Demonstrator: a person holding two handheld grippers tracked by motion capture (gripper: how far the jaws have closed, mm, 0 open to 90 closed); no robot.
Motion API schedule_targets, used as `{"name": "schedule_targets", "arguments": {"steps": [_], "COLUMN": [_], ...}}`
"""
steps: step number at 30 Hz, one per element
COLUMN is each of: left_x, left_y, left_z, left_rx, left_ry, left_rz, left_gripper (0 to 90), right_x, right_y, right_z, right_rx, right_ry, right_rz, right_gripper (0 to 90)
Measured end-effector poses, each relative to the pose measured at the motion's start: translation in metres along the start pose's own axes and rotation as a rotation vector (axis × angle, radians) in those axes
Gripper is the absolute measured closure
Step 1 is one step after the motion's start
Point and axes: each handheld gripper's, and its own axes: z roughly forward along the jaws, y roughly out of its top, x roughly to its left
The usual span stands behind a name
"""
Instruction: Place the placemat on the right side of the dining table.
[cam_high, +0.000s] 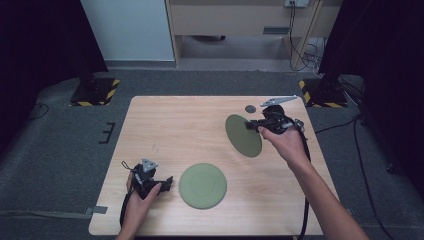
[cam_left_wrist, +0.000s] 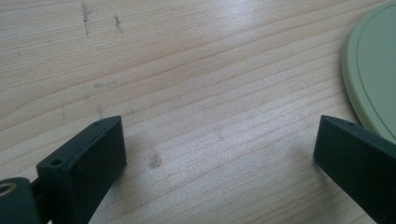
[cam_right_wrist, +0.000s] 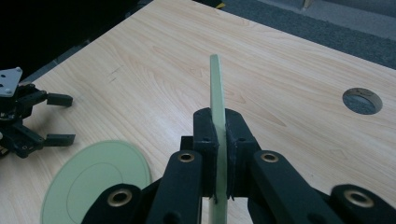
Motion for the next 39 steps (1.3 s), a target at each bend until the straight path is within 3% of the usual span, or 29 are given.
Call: {"name": "schedule_targets", "arguments": {"steps": [28, 39], "left_x": [-0.001, -0.001], "left_y": [0.0, 0.0], "left_z": [0.001, 0.001], "left_rx": [0.003, 0.002], "left_ry": [0.007, 0.007], "left_rz": [0.013, 0.013], "left_gripper": [1.6, 1.4], "right_x": [-0.033, -0.05], "right_y": [-0.006, -0.01], "right_z": [-0.013, -0.016], "right_rx": [-0.02, -0.017], "right_ry": [-0.061, -0.105], "right_rz": [0.067, 0.097], "right_gripper": [85.7, 85.7]}}
